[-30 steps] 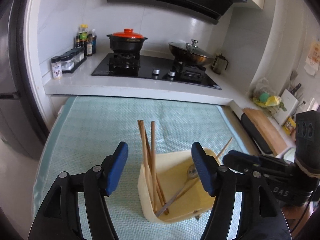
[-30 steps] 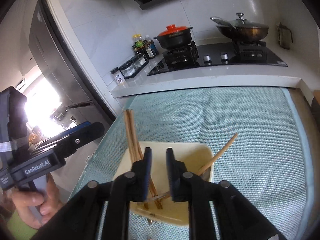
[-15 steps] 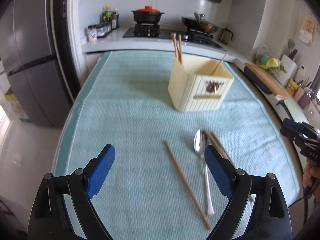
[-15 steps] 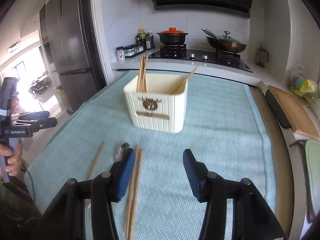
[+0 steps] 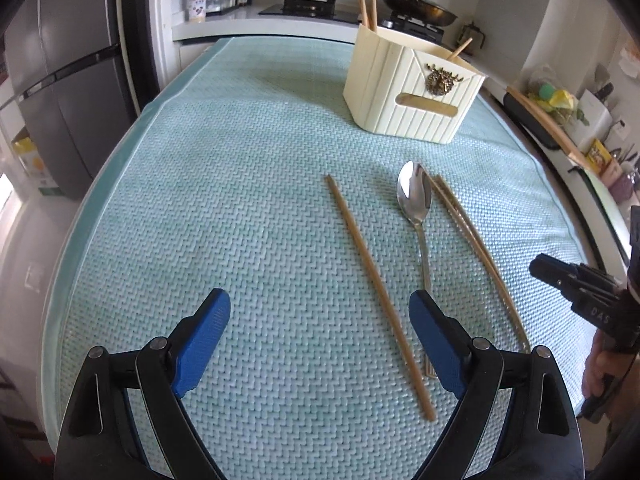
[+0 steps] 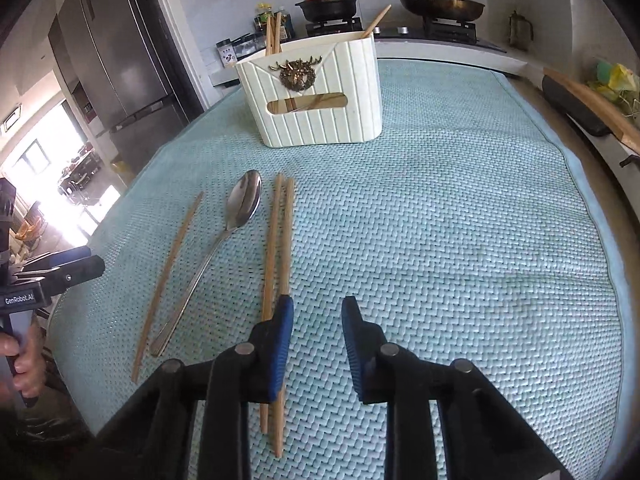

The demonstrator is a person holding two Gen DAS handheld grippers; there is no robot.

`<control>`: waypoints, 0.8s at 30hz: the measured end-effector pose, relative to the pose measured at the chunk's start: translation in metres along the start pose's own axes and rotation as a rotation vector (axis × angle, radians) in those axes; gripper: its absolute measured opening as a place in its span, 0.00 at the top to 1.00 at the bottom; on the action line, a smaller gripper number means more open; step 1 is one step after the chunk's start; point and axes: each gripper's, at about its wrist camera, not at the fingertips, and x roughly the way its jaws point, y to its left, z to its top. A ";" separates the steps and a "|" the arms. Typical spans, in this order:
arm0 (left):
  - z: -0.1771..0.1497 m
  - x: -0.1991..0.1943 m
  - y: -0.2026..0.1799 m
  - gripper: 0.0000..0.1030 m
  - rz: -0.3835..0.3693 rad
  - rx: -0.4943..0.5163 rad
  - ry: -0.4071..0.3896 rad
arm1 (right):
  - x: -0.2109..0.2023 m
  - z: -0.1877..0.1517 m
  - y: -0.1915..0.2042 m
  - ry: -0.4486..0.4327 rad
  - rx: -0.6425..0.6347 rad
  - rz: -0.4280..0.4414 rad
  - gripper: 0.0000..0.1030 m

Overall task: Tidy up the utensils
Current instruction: 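Move both tools back to the towel and close the right tool on a chopstick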

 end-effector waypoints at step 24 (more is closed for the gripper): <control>-0.001 0.027 -0.006 0.11 0.026 0.011 0.050 | 0.082 0.052 0.036 0.168 -0.131 0.020 0.94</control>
